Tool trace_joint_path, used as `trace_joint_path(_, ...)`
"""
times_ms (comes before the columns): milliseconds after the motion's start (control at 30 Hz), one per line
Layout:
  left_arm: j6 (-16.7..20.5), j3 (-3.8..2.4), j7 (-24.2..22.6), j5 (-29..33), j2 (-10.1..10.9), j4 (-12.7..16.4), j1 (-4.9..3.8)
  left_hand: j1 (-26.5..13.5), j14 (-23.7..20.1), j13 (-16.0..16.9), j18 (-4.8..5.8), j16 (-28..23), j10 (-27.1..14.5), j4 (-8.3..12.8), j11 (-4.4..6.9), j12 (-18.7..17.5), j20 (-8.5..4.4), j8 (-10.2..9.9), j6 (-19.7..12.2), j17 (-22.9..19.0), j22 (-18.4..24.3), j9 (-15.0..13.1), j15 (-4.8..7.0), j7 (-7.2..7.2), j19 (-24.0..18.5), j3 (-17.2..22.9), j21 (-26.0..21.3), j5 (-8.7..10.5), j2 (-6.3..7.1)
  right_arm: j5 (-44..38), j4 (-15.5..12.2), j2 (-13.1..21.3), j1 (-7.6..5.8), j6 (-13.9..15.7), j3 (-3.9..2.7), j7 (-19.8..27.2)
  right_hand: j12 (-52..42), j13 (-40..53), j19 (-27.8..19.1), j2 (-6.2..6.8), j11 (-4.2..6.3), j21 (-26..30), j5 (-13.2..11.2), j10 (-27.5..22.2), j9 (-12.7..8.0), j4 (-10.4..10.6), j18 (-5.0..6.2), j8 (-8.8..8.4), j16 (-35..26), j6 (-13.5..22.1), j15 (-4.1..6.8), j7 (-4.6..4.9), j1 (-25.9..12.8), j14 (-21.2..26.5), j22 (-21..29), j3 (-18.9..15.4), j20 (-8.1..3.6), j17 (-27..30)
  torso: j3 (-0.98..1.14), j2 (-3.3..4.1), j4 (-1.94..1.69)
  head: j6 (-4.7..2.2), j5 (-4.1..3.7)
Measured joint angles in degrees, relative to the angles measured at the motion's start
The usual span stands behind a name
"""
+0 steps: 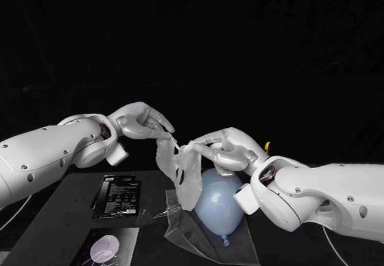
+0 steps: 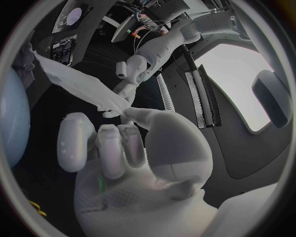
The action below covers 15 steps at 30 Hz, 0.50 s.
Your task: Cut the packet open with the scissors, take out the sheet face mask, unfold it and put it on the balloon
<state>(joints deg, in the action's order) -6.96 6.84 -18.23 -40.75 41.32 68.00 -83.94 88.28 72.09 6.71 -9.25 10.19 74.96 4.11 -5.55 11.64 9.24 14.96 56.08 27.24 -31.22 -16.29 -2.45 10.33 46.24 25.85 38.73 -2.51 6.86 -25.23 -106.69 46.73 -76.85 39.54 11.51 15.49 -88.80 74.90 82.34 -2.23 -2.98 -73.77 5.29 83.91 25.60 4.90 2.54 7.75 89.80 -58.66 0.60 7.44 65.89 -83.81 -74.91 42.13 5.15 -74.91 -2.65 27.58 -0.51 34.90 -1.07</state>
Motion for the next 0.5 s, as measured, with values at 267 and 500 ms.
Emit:
trace_joint_path(267, -0.08, 0.21, 0.23, -0.35, 1.87, 1.80, 0.34, 0.08, -0.02, 0.01, 0.00, 0.00, 0.00, 0.00, 0.00, -0.04, -0.13, 0.03, 0.00, 0.00, 0.01, 0.00, -0.04, -0.01, -0.29, 0.00, 0.00, 0.02, -0.08, -1.20, 3.58, 0.77, -1.42, 0.23, -0.33, 0.05, 0.11, 0.03, 0.00, 0.22, 0.00, -0.43, 0.00, 0.00, -0.05, 0.00, 0.00, -0.03, -0.04, 0.01, 0.02, 0.00, 0.26, -0.02, -0.02, 0.00, 0.00, 0.01, 0.03, 0.08, 0.08, -0.13, 0.24)
trace_joint_path(500, -0.02, 0.33, 0.76, 1.70, 2.94, 2.73, 1.46, 0.19, -0.04, 0.14, 0.02, 0.00, 0.00, 0.00, 0.00, -0.06, -0.13, 0.47, 0.25, 0.16, -0.05, -0.01, -0.06, -0.21, -0.29, 0.00, 0.00, 0.15, -0.19, -3.82, 5.95, 0.55, -2.46, -1.94, -0.40, -1.29, 0.12, 0.04, 0.00, 0.06, 0.00, -0.68, 0.37, 0.00, 0.02, 0.00, 0.00, -0.09, -0.06, 0.04, 0.23, -0.02, 0.41, -0.23, -0.04, 0.00, 0.00, -0.01, 0.03, 0.19, 0.09, -0.25, 0.28)
